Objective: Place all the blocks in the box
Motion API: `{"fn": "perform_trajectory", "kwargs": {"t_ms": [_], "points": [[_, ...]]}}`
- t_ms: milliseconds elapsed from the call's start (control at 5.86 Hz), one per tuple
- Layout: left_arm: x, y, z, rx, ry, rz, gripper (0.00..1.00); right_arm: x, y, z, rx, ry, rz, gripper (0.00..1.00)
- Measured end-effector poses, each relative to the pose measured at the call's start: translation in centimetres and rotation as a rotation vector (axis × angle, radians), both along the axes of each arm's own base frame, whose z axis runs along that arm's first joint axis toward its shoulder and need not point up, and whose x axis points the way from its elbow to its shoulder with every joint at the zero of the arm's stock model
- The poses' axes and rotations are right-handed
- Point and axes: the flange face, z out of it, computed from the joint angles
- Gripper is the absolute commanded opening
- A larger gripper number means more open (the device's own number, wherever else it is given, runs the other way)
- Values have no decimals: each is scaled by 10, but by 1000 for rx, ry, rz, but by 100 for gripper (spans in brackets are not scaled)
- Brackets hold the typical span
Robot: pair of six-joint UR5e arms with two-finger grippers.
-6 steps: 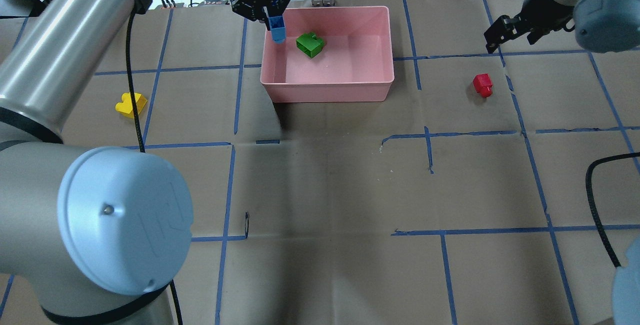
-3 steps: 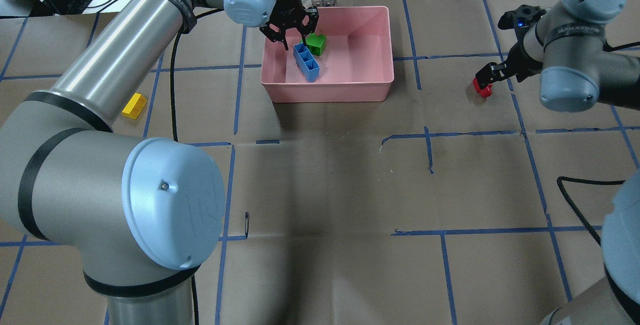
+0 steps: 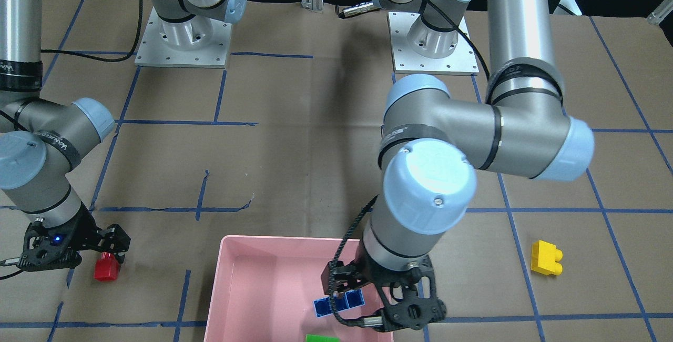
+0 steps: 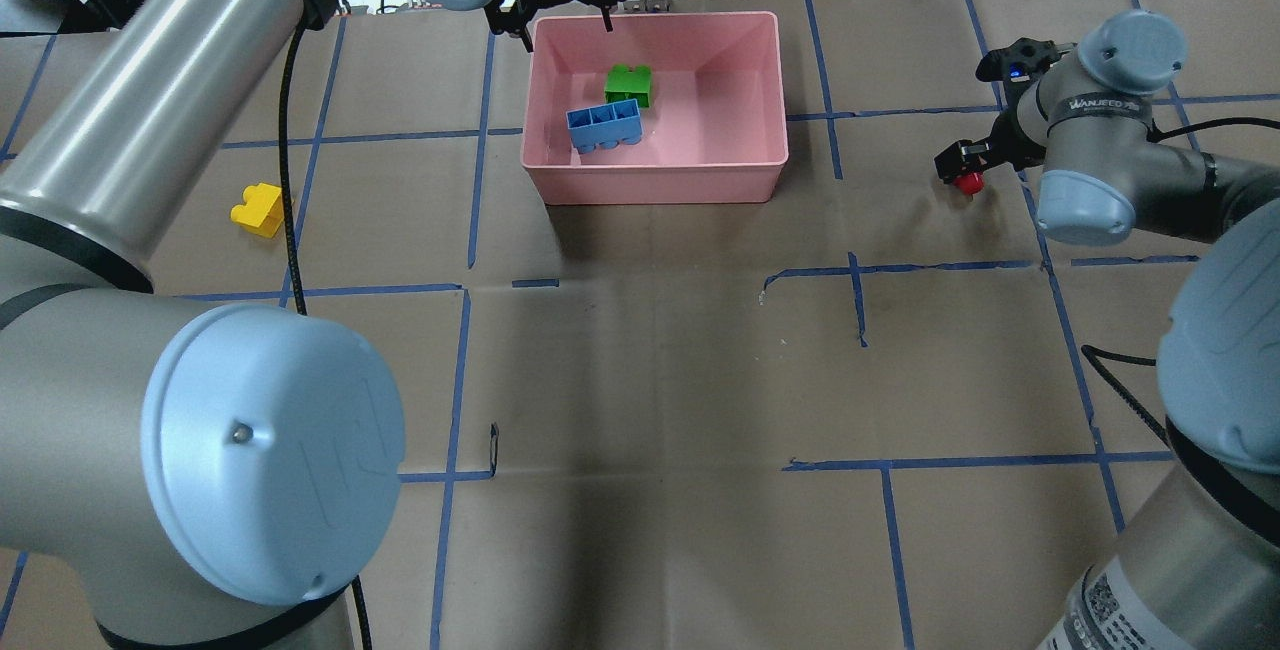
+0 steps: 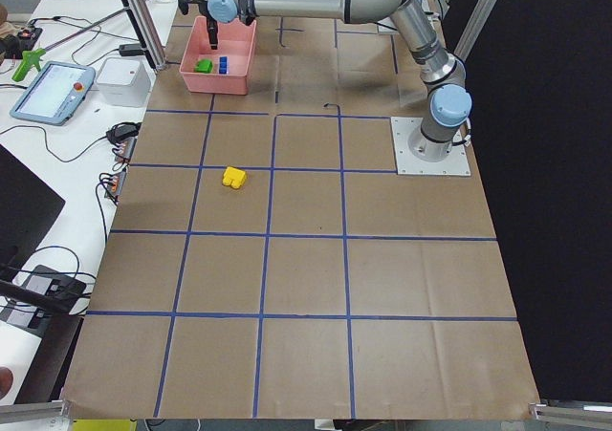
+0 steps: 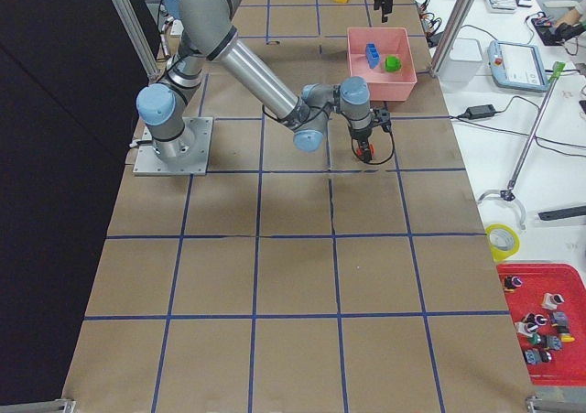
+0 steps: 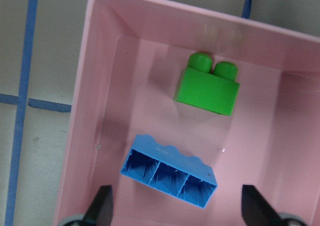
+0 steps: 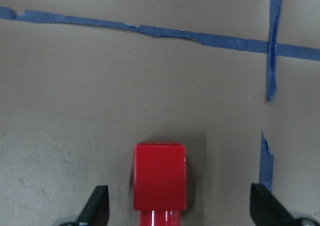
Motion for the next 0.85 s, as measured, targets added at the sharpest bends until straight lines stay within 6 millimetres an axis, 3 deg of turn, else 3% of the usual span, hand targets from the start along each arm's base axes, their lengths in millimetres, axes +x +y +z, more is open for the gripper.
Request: {"fn": "perform_trajectory", "kwargs": {"t_ms": [171, 341, 512, 854], "points": [[43, 9, 32, 26, -14, -21, 99, 0, -2, -3, -1, -4, -10, 67], [93, 20, 56, 61, -31, -69, 99, 1, -3, -3, 0, -11, -27, 31], [148, 33, 68, 83, -43, -140, 99, 2, -3, -4, 4, -26, -72, 9], [277, 75, 64, 116, -48, -314, 99, 3, -2, 1, 12, -44, -134, 3]]}}
